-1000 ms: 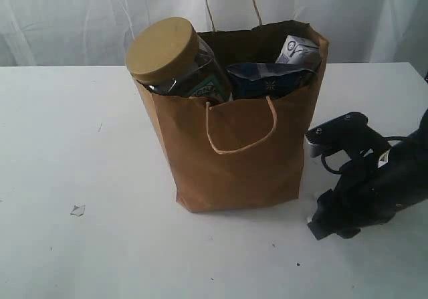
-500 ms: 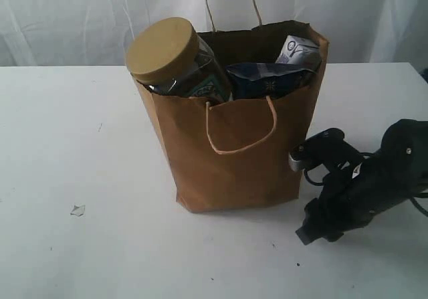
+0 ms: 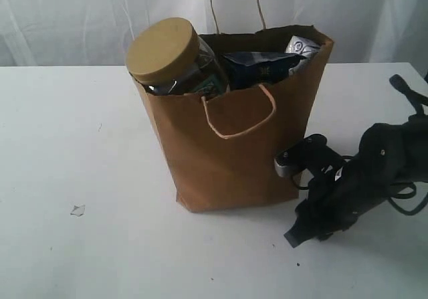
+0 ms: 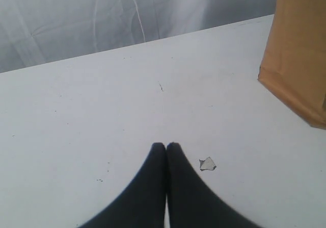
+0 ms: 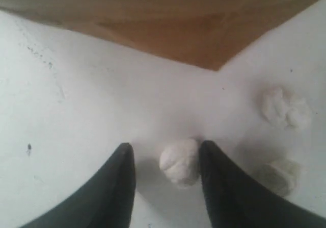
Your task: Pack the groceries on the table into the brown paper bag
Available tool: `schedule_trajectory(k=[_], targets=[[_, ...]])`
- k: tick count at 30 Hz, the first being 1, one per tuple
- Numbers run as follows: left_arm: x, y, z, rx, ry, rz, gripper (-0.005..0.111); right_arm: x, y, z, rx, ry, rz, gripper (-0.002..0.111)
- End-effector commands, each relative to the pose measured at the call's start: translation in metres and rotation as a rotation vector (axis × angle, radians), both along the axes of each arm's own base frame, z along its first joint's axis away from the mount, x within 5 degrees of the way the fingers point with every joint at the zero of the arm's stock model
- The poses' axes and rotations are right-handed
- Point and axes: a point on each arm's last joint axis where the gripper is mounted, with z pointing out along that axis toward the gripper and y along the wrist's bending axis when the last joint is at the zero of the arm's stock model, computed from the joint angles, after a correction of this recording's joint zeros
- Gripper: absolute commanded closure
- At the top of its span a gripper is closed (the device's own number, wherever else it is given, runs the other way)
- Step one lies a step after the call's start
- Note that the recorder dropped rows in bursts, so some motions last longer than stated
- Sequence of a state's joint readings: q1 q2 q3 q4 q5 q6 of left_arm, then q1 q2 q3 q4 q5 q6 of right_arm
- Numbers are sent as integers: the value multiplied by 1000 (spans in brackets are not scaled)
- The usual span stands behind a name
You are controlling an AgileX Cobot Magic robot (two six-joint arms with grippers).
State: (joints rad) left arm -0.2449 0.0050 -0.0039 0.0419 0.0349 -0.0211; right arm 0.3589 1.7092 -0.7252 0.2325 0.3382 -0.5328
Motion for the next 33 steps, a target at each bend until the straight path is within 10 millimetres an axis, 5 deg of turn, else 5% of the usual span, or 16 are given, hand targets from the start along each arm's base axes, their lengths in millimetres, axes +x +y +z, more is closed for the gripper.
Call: schedule_trajectory(k=[1, 8, 20, 33], targets=[[0, 0, 0, -15, -4, 3, 107, -2, 0, -3, -11, 36, 15, 85], [0, 0, 0, -15, -4, 3, 107, -8, -2, -3, -5, 61, -14, 106], [0, 0, 0, -15, -4, 3, 107, -31, -9, 28, 35, 37, -50, 107], [0, 0, 0, -15, -4, 3, 107, -55, -16, 121, 214, -299, -75, 107]])
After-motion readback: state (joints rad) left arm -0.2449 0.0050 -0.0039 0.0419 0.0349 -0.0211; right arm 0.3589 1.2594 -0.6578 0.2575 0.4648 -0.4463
